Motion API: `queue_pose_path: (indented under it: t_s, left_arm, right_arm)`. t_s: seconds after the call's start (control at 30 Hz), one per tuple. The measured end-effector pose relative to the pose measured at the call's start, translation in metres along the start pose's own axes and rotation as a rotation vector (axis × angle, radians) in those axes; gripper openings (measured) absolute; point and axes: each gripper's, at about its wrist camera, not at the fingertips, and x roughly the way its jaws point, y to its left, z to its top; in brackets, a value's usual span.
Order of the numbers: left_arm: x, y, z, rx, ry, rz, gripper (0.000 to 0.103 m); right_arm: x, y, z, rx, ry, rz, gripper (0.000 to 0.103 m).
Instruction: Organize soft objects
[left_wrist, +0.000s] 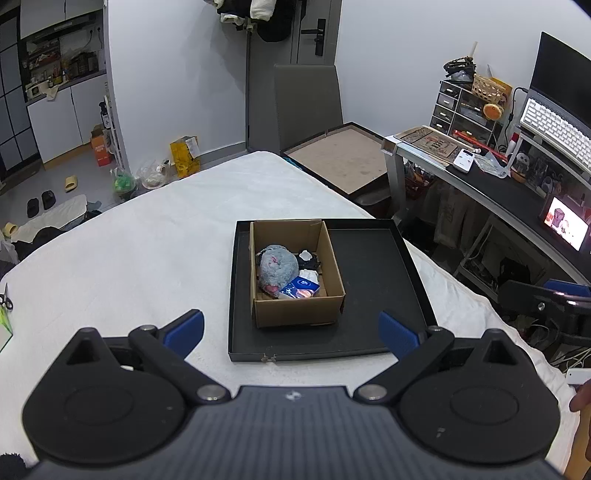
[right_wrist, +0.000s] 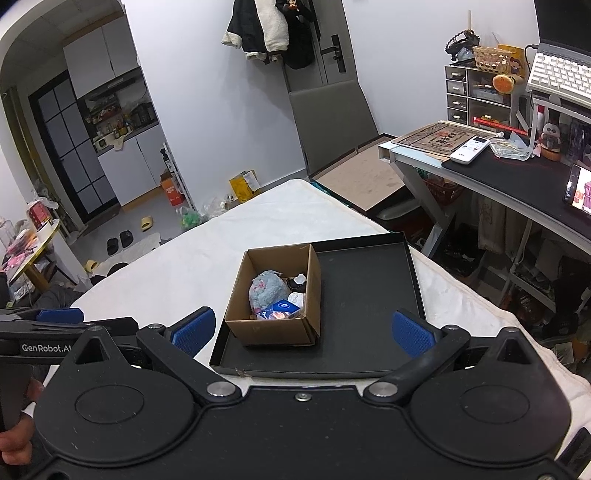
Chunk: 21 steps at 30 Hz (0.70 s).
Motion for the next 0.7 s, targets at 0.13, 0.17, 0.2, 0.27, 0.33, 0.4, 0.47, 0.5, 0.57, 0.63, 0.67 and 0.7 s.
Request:
queue_pose_path:
  t_s: [0.13, 0.17, 0.2, 0.27, 0.33, 0.4, 0.47, 0.5, 0.57, 0.63, 0.67, 0.7]
  left_arm:
    - [0.0, 0.0001, -0.0003, -0.001, 0.0, 0.0, 0.1]
    - [0.0, 0.0001, -0.0003, -0.001, 0.0, 0.0, 0.1]
    - [-0.0003, 0.0, -0.0003, 0.0, 0.0, -0.001, 0.1]
    - [-0.0002, 0.0, -0.0004, -0.001, 0.0, -0.001, 0.1]
    - [-0.0001, 0.0, -0.0008, -0.001, 0.0, -0.001, 0.1]
    - [0.0001, 0.0, -0.0008, 0.0, 0.0, -0.003, 0.1]
    - [0.0002, 0.0001, -0.0009, -0.001, 0.0, -0.003, 0.1]
    - [0.0002, 0.0, -0.0009, -0.001, 0.001, -0.003, 0.1]
    - [-0.0002, -0.0005, -0.0012, 0.002, 0.001, -0.001, 0.1]
    - [0.0002, -0.0011, -0.0011, 0.004, 0.002, 0.0, 0.1]
    - [0.0002, -0.0012, -0.001, 0.003, 0.002, 0.0, 0.1]
    - [0.0002, -0.0013, -0.001, 0.002, 0.001, -0.001, 0.1]
  right_arm:
    - [-0.0002, 0.0001, 0.0, -0.002, 0.001, 0.001, 0.103]
    - [-0.0005, 0.0, 0.0001, -0.004, 0.002, 0.001, 0.103]
    - [-0.0011, 0.0, 0.0002, -0.004, 0.002, 0.0, 0.103]
    - [-0.0012, -0.0002, -0.0001, -0.003, 0.003, 0.001, 0.103]
    - [-0.0015, -0.0001, 0.0, -0.002, 0.003, 0.002, 0.103]
    - [-0.0012, 0.0001, 0.0, -0.004, 0.002, 0.001, 0.103]
    - [-0.0012, 0.0002, -0.0001, -0.006, 0.002, 0.001, 0.103]
    - [-0.0013, 0.0006, -0.0007, -0.006, 0.002, 0.001, 0.103]
    - [-0.0013, 0.0008, -0.0009, -0.006, 0.002, 0.001, 0.103]
    - [-0.0014, 0.0008, -0.0008, -0.006, 0.002, 0.001, 0.103]
    - [-0.0016, 0.0006, -0.0008, -0.006, 0.002, 0.002, 0.103]
    - [-0.0015, 0.0008, -0.0008, -0.006, 0.002, 0.001, 0.103]
